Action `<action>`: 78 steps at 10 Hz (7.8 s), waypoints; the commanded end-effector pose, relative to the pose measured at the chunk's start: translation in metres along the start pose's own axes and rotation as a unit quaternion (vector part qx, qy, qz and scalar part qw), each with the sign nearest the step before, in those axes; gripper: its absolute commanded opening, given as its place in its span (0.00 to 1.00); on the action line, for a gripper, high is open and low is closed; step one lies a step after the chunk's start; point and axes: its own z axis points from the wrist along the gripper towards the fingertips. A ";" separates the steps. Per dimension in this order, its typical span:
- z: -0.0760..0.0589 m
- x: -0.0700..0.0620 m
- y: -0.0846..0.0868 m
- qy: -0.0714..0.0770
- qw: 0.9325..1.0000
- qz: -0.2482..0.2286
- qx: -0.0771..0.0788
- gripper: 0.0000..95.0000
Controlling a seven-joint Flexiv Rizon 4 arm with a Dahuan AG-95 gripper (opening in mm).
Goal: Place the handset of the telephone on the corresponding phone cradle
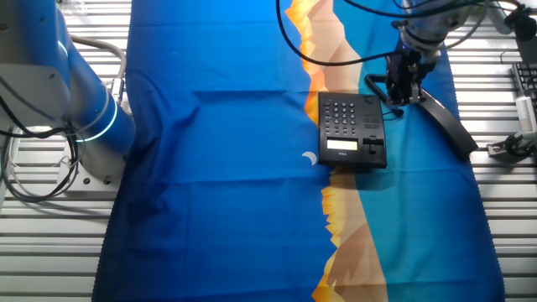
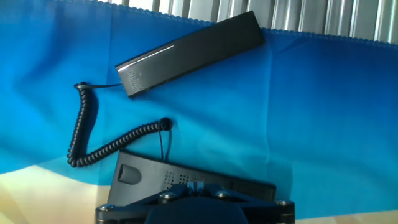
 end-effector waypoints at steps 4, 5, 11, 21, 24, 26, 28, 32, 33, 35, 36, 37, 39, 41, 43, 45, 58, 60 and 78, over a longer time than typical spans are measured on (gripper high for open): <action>-0.001 0.001 0.000 -0.044 0.997 0.051 -0.049 0.00; -0.001 0.001 0.000 -0.046 0.996 0.052 -0.050 0.00; -0.001 0.001 0.000 -0.052 0.996 0.051 -0.054 0.00; 0.010 -0.018 0.004 -0.050 0.996 0.045 -0.052 0.00; 0.017 -0.036 0.011 -0.050 0.997 0.045 -0.049 0.00; 0.021 -0.043 0.012 -0.050 0.997 0.034 -0.046 0.00; 0.026 -0.050 0.006 -0.050 0.997 0.020 -0.047 0.00; 0.027 -0.077 -0.003 -0.042 0.998 0.005 -0.052 0.00; 0.028 -0.087 -0.006 -0.041 0.998 -0.001 -0.052 0.00; 0.029 -0.100 -0.008 -0.038 0.998 -0.004 -0.053 0.00; 0.030 -0.106 -0.009 -0.037 0.998 -0.005 -0.054 0.00; 0.030 -0.111 -0.010 -0.036 0.998 -0.007 -0.054 0.00; 0.030 -0.117 -0.010 -0.035 0.998 -0.009 -0.055 0.00; 0.032 -0.124 -0.011 -0.034 0.998 -0.012 -0.054 0.00; 0.033 -0.129 -0.011 -0.033 0.998 -0.014 -0.055 0.00; 0.033 -0.135 -0.011 -0.031 0.998 -0.012 -0.056 0.00; 0.038 -0.156 0.001 -0.029 0.990 -0.123 -0.057 0.00; 0.039 -0.157 0.004 -0.029 0.989 -0.130 -0.055 0.00; 0.040 -0.157 0.010 -0.041 0.948 -0.311 -0.054 0.00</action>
